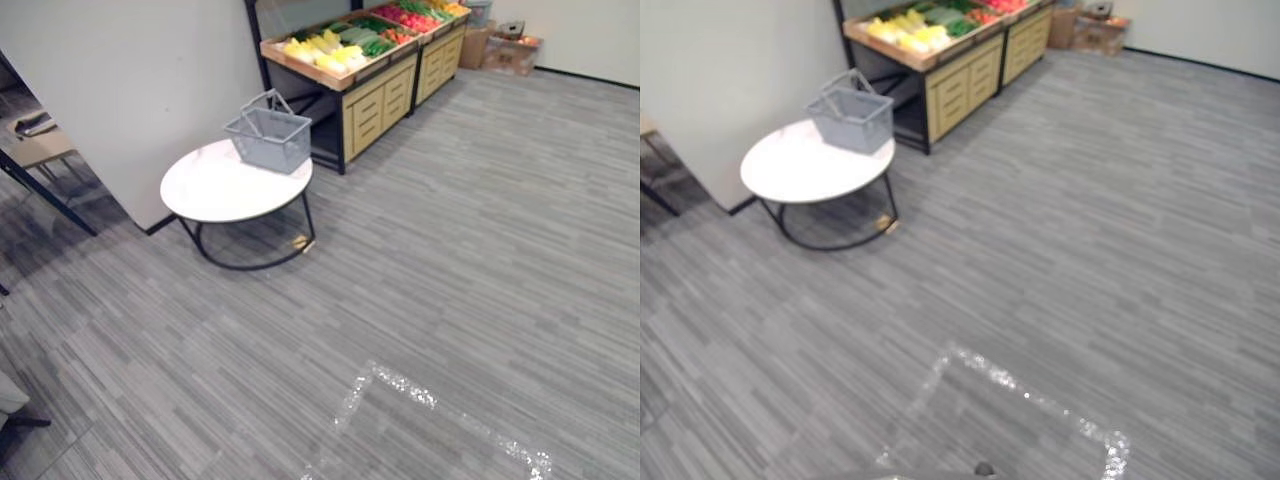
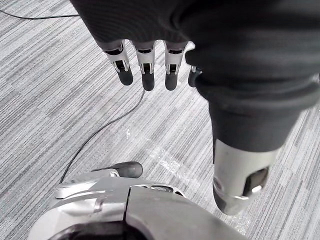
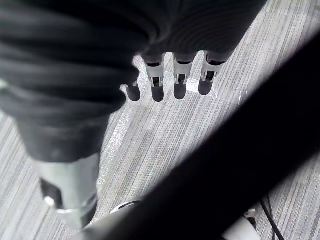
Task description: Pick vegetable in the basket
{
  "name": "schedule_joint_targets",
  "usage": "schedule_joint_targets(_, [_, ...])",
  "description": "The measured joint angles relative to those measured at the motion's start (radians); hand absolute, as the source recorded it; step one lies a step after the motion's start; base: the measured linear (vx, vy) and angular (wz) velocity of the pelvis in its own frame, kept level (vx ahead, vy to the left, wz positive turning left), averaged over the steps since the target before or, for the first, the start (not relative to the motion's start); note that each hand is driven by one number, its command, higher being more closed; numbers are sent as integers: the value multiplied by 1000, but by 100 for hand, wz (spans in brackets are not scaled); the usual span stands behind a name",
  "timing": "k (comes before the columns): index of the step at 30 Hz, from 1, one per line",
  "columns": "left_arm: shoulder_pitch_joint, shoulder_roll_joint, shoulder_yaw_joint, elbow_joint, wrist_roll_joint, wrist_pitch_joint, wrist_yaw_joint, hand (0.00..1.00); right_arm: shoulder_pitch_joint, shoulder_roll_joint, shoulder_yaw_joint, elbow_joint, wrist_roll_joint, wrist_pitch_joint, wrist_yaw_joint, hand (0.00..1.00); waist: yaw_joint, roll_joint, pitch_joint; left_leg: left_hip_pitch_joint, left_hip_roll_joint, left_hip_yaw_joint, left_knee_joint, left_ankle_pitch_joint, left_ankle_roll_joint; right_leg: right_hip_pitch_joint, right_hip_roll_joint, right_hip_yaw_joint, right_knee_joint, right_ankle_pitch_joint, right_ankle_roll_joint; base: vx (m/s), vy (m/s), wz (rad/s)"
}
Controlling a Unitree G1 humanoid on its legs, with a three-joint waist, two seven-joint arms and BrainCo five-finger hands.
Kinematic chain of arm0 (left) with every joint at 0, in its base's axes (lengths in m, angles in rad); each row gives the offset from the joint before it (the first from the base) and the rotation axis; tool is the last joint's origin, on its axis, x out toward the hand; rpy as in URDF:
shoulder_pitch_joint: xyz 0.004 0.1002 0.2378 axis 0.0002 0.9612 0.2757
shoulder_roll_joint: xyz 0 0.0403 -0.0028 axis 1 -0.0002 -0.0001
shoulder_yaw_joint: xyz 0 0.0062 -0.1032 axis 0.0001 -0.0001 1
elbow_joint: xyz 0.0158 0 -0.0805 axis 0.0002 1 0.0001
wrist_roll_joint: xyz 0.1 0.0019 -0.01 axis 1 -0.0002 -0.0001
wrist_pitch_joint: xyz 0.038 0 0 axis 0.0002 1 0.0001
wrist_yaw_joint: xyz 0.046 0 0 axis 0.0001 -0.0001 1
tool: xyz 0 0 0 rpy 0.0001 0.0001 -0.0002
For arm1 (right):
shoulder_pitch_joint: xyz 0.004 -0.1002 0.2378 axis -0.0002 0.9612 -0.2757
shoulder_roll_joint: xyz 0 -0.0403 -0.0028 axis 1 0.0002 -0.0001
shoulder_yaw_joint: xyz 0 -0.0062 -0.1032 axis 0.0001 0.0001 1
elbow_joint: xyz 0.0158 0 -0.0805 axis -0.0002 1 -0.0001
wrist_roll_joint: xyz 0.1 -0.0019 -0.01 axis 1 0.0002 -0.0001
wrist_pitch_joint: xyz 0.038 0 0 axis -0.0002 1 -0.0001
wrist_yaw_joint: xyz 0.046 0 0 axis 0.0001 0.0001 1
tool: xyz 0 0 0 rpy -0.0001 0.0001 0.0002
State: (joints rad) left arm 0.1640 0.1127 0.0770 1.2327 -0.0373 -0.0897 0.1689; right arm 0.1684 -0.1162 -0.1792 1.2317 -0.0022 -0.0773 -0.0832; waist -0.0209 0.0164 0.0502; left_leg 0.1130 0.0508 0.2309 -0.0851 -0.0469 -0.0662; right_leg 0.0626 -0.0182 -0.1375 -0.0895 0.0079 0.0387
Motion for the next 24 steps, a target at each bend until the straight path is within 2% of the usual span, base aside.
schedule_joint_targets(7, [-2,0,-11,0,1,1,0,0,0,-1,-3,-7,-39,1,0,0,1,-5,11,10,5,0,0,1,3,13,3,-10,-15,-1,9,-83,-32,1])
schedule_joint_targets(24, [-25,11,-33,19,20,7,-34,0,-11,-1,-11,2,-28,5,28,0,0,-9,16,8,8,-5,-8,1,3,13,8,-28,-15,3,4,9,-24,0])
